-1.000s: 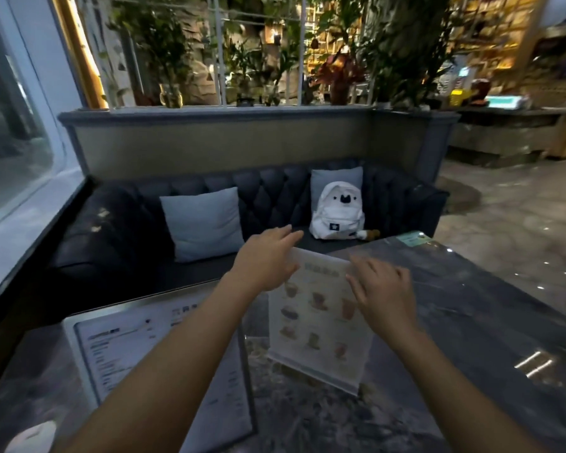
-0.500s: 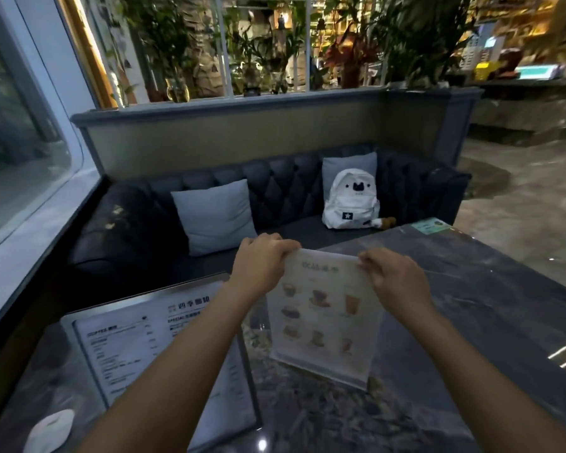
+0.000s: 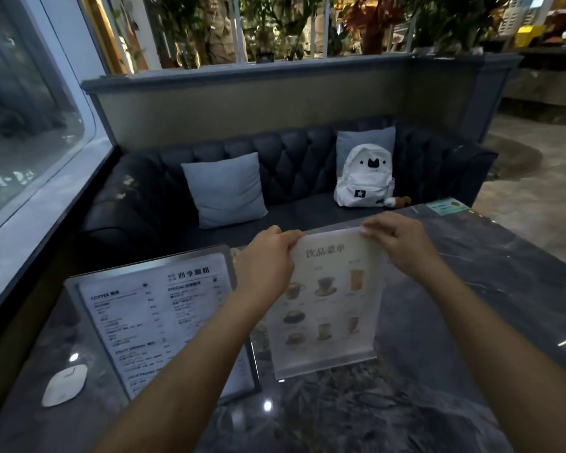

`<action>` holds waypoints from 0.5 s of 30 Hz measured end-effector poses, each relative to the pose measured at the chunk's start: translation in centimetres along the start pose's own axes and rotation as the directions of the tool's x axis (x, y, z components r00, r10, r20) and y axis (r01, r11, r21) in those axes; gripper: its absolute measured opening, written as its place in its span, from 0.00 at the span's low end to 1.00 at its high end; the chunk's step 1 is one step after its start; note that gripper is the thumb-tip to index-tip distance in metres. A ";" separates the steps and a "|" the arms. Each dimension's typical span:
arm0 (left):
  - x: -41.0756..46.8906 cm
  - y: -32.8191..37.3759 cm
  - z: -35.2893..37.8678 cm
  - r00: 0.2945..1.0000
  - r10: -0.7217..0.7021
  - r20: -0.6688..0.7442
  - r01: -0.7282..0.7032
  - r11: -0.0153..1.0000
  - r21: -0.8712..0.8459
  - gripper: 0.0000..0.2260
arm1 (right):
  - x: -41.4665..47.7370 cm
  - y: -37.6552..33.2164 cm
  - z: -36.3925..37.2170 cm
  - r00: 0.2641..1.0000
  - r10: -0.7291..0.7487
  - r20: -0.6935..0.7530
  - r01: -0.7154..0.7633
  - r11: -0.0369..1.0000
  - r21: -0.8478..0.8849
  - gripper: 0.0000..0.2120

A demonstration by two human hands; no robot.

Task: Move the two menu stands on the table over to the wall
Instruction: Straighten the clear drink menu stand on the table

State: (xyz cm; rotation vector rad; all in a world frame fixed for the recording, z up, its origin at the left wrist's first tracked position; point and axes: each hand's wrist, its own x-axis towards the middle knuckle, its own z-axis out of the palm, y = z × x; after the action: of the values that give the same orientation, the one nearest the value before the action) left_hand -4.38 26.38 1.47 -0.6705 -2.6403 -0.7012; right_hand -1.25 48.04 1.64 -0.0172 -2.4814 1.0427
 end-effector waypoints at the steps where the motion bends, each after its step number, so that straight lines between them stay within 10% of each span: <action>1: -0.4 0.3 0.0 1.000 -0.008 -0.011 0.008 1.000 0.000 0.16 | 0.0 0.0 -0.1 1.000 -0.009 0.009 0.009 1.000 0.005 0.05; 15: -2.3 1.4 -0.3 0.998 0.005 -0.058 -0.005 1.000 -0.014 0.13 | -1.5 -0.1 -1.2 0.997 -0.067 0.028 0.068 0.998 -0.012 0.06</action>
State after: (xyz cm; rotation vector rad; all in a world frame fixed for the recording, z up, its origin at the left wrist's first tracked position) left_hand -1.67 26.50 1.30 -0.6507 -2.5824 -0.7276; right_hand 0.61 48.53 1.83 0.0770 -2.4958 1.0047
